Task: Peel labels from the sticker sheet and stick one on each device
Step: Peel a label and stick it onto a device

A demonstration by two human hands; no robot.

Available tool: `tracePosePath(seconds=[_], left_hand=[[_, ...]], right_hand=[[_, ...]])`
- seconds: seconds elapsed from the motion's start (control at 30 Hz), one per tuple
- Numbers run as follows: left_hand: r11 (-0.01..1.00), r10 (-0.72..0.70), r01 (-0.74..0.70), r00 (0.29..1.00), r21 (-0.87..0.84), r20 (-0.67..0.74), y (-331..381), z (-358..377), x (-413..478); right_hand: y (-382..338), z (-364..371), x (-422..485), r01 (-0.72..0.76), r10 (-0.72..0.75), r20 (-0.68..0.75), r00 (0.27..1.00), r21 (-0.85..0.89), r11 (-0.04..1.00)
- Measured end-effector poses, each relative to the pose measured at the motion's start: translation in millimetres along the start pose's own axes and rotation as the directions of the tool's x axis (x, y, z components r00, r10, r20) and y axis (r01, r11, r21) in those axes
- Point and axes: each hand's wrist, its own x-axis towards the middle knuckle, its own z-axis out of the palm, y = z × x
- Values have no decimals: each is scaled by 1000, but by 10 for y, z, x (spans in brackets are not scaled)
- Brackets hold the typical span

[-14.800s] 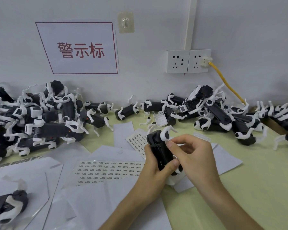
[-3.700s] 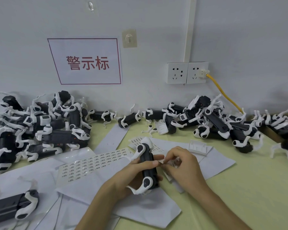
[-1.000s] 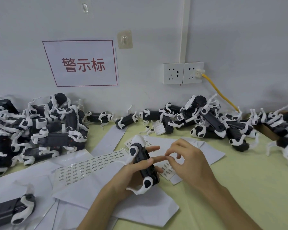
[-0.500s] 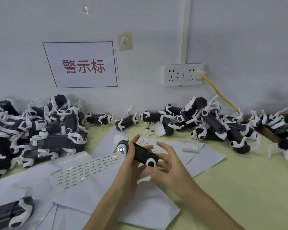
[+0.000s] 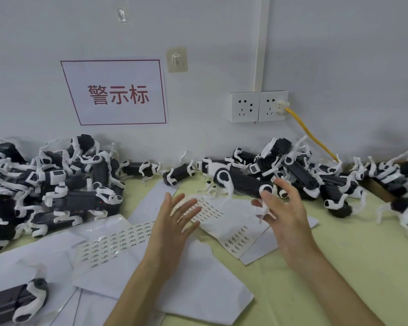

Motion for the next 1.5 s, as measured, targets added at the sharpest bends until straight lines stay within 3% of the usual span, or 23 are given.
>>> tracePosePath(seconds=[0.13,0.23,0.33,0.43,0.5,0.6,0.73,0.87,1.03,1.5], left_hand=[[998,-49,46,995,31,91,19,3,-72],[963,-174,105,947,248,272,-12,60,-126],[914,-267,111,889,390,373,-39,103,-170],[920,-254,84,873,383,417,-75,83,-208],[938,-200,65,904,341,378,-126,103,-206],[963,-132,48,943,266,306,-168,147,-205],[988,-104,67,958,142,266,-255,177,-214],[991,-62,24,955,133,289,-346,195,-215],[989,-44,7,967,147,250,-421,198,-207],[945,14,-123,941,304,338,-465,266,-301]], right_hand=[[-34,-17,-64,-52,86,233,969,-145,988],[-9,33,-120,-21,123,365,923,-271,962],[0,63,-150,-27,123,321,939,-290,957],[-1,106,-158,-10,93,230,969,-340,941],[11,124,-167,100,-45,140,989,-413,905],[-45,91,-134,264,-277,38,960,-458,849],[-88,103,-152,116,-88,132,987,-228,967],[48,223,-235,32,29,170,985,-344,939],[73,273,-281,32,7,130,992,-300,953],[117,302,-327,107,-84,68,994,-497,861]])
